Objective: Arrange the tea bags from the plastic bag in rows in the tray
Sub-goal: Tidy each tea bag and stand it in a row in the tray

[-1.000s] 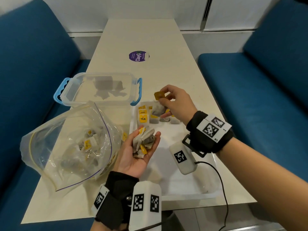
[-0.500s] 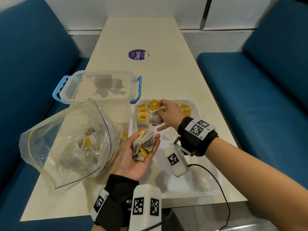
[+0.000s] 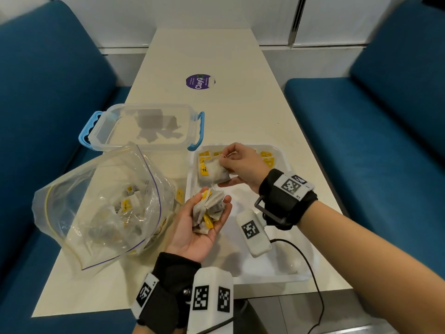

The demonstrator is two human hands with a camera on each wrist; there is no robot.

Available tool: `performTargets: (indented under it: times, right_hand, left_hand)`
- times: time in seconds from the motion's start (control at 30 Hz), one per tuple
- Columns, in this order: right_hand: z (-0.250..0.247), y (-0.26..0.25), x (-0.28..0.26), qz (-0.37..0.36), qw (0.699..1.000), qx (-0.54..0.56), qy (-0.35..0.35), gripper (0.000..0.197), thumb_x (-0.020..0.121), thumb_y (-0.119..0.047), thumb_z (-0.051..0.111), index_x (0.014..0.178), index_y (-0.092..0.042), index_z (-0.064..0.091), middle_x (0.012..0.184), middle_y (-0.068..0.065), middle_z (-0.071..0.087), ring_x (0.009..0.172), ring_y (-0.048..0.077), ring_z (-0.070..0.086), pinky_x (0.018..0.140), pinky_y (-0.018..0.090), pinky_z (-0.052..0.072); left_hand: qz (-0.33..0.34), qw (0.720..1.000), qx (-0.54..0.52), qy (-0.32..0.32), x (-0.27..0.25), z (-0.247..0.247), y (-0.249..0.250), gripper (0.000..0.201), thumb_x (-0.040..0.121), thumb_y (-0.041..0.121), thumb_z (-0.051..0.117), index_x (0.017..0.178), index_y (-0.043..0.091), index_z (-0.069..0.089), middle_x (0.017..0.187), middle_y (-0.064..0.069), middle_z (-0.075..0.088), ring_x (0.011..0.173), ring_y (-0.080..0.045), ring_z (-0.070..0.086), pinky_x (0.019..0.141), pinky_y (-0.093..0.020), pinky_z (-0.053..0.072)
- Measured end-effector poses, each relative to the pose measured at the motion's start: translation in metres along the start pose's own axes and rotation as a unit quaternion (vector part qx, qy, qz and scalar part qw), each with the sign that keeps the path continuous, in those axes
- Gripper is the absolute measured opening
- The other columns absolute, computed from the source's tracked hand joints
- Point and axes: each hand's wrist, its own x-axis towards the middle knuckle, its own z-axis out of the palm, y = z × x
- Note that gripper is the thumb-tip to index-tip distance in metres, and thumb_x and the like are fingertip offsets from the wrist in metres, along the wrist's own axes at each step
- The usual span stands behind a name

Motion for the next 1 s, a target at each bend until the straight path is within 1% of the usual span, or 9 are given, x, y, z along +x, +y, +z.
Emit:
performTargets:
  times: [0.17,0.27,0.47,0.57,0.67,0.77,0.8,0.9,1.0]
  right_hand:
    - [0.000,-0.001,-0.003,-0.072,0.995,-0.073,-0.011,0.024,0.091,-0.001,0.050,0.102,-0.022,0.053,0.084,0.008,0.049,0.082,0.023,0.057,0.060,0.040,0.059]
    - [0.001,-0.004,-0.004,-0.085,0.990,-0.109,0.003,0.015,0.090,-0.002,0.052,0.088,-0.014,0.061,0.093,0.010,0.055,0.084,0.020,0.057,0.062,0.034,0.059]
    - [-0.007,-0.013,-0.002,-0.142,0.959,-0.245,-0.004,0.011,0.084,-0.006,0.060,0.084,-0.013,0.068,0.080,0.003,0.060,0.074,0.012,0.052,0.075,0.027,0.045]
    - [-0.012,-0.023,-0.003,-0.163,0.940,-0.298,0.018,0.011,0.088,-0.013,0.059,0.087,-0.018,0.069,0.073,0.006,0.050,0.059,0.008,0.039,0.062,0.022,0.038]
    - [-0.017,-0.035,-0.008,-0.118,0.960,-0.252,-0.047,0.012,0.091,-0.007,0.053,0.090,-0.011,0.064,0.070,0.009,0.058,0.054,0.012,0.048,0.049,0.020,0.044]
    - [-0.021,-0.040,-0.009,-0.080,0.958,-0.265,-0.076,0.007,0.088,-0.004,0.055,0.089,-0.005,0.062,0.079,0.009,0.064,0.066,0.013,0.062,0.059,0.024,0.056]
    - [-0.022,-0.041,-0.008,-0.088,0.952,-0.289,-0.057,0.002,0.085,-0.005,0.060,0.085,-0.005,0.062,0.078,0.008,0.064,0.066,0.013,0.062,0.061,0.025,0.056]
    - [-0.022,-0.041,-0.002,-0.143,0.896,-0.420,0.005,0.017,0.077,-0.007,0.068,0.069,-0.012,0.054,0.068,-0.001,0.053,0.065,0.017,0.055,0.065,0.031,0.054]
    - [-0.020,-0.042,0.001,-0.169,0.852,-0.495,-0.033,0.014,0.077,-0.003,0.063,0.083,-0.013,0.056,0.073,-0.004,0.051,0.072,0.015,0.049,0.069,0.028,0.047]
  left_hand:
    - [0.002,1.000,-0.002,0.003,-0.002,0.001,0.000,0.020,0.093,0.017,0.050,0.104,0.007,0.063,0.100,-0.024,0.067,0.084,-0.036,0.068,0.074,-0.045,0.055]
    - [0.003,1.000,-0.004,0.001,-0.002,0.001,-0.001,0.020,0.092,0.017,0.051,0.104,0.007,0.063,0.099,-0.023,0.067,0.082,-0.035,0.069,0.074,-0.046,0.055]
    - [0.001,1.000,0.004,-0.011,-0.004,0.002,-0.003,0.023,0.081,0.015,0.056,0.102,0.008,0.063,0.093,-0.023,0.068,0.079,-0.035,0.069,0.074,-0.046,0.055]
    - [-0.001,1.000,0.003,-0.016,-0.006,0.002,-0.006,0.027,0.075,0.016,0.059,0.100,0.009,0.063,0.093,-0.022,0.067,0.086,-0.035,0.064,0.075,-0.045,0.054]
    - [-0.002,1.000,0.001,-0.015,-0.005,0.002,-0.007,0.028,0.075,0.016,0.059,0.101,0.009,0.063,0.096,-0.022,0.067,0.085,-0.035,0.066,0.075,-0.045,0.055]
    - [0.001,1.000,0.004,-0.013,-0.005,0.002,-0.008,0.022,0.081,0.016,0.056,0.100,0.008,0.063,0.094,-0.022,0.067,0.081,-0.035,0.068,0.074,-0.045,0.055]
    - [0.001,1.000,0.005,-0.012,-0.005,0.002,-0.008,0.020,0.083,0.016,0.055,0.100,0.008,0.063,0.094,-0.022,0.067,0.081,-0.035,0.068,0.074,-0.045,0.055]
    - [-0.006,1.000,0.006,-0.015,-0.003,0.002,-0.009,0.024,0.077,0.016,0.058,0.099,0.008,0.063,0.095,-0.023,0.067,0.084,-0.035,0.066,0.074,-0.044,0.055]
    - [-0.014,1.000,0.004,-0.012,-0.002,0.002,-0.010,0.028,0.074,0.017,0.059,0.101,0.007,0.063,0.097,-0.023,0.066,0.086,-0.035,0.066,0.072,-0.044,0.056]
